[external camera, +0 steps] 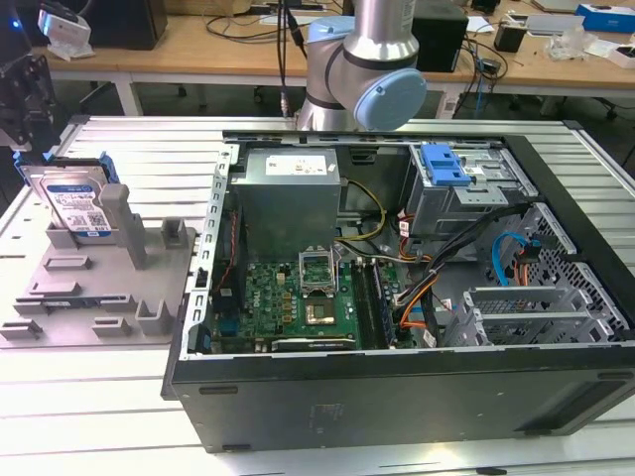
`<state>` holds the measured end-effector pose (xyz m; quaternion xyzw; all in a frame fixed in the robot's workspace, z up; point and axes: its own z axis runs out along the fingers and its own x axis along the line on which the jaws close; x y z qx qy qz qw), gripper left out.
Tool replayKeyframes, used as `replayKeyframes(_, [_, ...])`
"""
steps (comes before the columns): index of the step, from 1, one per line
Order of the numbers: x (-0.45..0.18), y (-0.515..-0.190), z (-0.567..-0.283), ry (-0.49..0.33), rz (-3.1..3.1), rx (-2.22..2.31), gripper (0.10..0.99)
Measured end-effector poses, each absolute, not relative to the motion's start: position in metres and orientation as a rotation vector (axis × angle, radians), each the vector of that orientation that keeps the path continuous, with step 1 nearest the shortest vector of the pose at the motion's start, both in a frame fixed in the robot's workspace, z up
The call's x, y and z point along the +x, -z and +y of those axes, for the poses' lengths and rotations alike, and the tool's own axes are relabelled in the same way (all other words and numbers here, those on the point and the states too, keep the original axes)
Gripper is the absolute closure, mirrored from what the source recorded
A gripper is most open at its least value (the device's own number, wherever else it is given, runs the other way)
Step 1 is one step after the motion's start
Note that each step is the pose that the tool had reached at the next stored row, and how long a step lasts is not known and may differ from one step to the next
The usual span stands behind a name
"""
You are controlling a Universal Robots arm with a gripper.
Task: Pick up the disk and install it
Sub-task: 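Pick up the disk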
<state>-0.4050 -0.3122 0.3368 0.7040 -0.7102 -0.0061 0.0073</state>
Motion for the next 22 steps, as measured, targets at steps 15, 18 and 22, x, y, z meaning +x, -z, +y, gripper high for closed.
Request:
replayKeyframes(15, [-0.406,-0.328,-0.315,0.019,-2.221,2.201,0.588])
replayKeyframes(18, [-0.407,-0.326,-0.315,0.019,-2.22,2.201,0.588])
replayKeyframes(22, [-0.407,-0.319,-0.315,0.019,-2.22,2.201,0.588])
